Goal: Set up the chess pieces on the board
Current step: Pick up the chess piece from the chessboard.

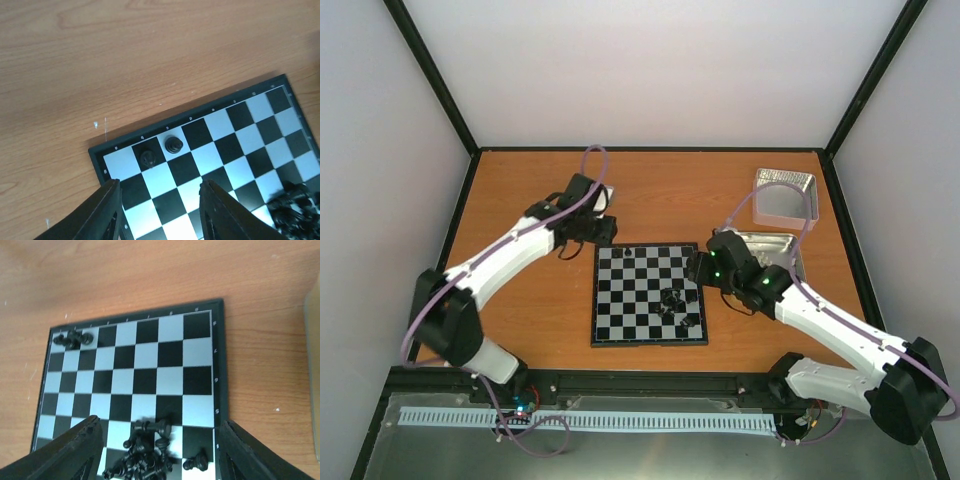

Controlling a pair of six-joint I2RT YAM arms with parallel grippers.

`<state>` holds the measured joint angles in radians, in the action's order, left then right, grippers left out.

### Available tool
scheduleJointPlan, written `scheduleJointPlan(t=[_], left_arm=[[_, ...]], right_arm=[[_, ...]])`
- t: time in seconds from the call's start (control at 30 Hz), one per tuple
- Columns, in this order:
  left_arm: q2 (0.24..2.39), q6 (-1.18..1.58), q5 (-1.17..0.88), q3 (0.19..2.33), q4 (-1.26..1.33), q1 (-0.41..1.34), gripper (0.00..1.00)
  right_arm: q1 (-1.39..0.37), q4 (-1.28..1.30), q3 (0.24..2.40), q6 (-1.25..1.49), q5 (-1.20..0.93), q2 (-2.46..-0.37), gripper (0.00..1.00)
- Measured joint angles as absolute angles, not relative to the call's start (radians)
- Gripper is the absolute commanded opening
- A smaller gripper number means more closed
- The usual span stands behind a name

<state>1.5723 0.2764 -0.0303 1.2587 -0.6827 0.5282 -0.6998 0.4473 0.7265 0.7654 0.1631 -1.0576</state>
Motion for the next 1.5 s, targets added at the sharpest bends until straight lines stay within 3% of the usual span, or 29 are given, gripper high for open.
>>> scheduleJointPlan(t=[0.37,0.57,0.73,1.3,1.5], left_arm=[[1.148,0.318,0.083,0.901,-0.491,0.528,0.54],[0.964,0.320,0.156,0.862,-0.444,0.528,0.65],[0.852,0.316,0.200,0.821,-0.395,0.528,0.67],[0.834,0.315,0.210,0.803,-0.388,0.528,0.69],[0.834,0.315,0.210,0.803,-0.388,0.528,0.69]], right_arm=[[-0.871,0.647,0.901,0.646,0.076,-1.261,0.43],[-0.977,0.699,0.963,0.658,0.073,-1.419,0.43],[-1.007,0.705,0.987,0.661,0.066,-1.496,0.36],[-1.011,0.708,1.060,0.641,0.054,-1.656,0.30],[-1.012,0.706,1.061,0.646,0.064,-1.674,0.15]])
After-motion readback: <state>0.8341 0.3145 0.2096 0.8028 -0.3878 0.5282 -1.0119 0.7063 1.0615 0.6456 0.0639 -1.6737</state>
